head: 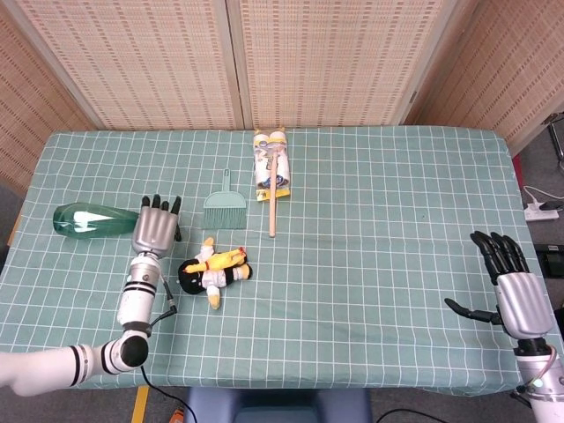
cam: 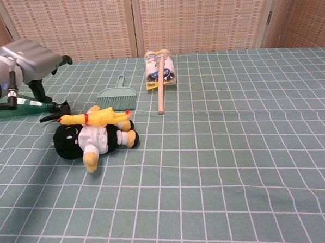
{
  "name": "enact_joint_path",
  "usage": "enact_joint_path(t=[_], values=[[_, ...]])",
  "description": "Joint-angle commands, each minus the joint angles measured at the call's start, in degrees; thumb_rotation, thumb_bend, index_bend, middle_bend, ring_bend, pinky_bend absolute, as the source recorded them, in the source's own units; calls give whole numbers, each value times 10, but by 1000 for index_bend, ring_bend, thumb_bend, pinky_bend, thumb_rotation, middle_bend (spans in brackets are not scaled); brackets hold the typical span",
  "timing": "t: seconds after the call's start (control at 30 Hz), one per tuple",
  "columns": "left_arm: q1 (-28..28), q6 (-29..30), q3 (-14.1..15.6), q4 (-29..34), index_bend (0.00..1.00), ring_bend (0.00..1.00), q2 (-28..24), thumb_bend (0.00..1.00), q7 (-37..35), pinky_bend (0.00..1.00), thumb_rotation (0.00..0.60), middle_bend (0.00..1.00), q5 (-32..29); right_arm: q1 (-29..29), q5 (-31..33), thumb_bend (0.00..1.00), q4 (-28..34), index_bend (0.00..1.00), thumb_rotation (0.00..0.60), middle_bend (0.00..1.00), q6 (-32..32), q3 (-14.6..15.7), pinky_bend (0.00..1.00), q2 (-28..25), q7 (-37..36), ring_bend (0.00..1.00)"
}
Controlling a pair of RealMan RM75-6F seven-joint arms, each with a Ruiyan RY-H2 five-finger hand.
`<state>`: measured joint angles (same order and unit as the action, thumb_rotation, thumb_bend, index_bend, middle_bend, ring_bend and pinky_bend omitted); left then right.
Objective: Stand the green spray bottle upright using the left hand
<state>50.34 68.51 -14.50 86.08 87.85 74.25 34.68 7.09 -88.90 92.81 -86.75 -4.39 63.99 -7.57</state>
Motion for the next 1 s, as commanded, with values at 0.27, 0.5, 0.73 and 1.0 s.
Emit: enact_joint_path(t=[0.27, 0.5, 0.73, 1.0], values=[[54, -54, 24, -106, 184, 150, 45, 234, 36, 239, 600, 282, -46, -1, 0, 0, -4, 44, 600, 65, 3, 1, 0, -3, -12, 0], [53, -93, 39, -192, 234, 168, 67, 238, 0, 293, 600, 286, -57, 0, 8, 0, -3, 44, 600, 65, 12, 0, 0, -3, -9, 0], [49, -125, 40, -260, 241, 168, 79, 237, -41, 294, 600, 281, -57, 1, 10, 0, -1, 44, 600, 65, 15, -1, 0, -3, -4, 0], [40, -169, 52, -340, 272, 168, 101, 237, -70, 299, 600, 266, -55, 2, 18, 0, -2, 44, 600, 65, 19, -5, 0, 1, -2, 0]])
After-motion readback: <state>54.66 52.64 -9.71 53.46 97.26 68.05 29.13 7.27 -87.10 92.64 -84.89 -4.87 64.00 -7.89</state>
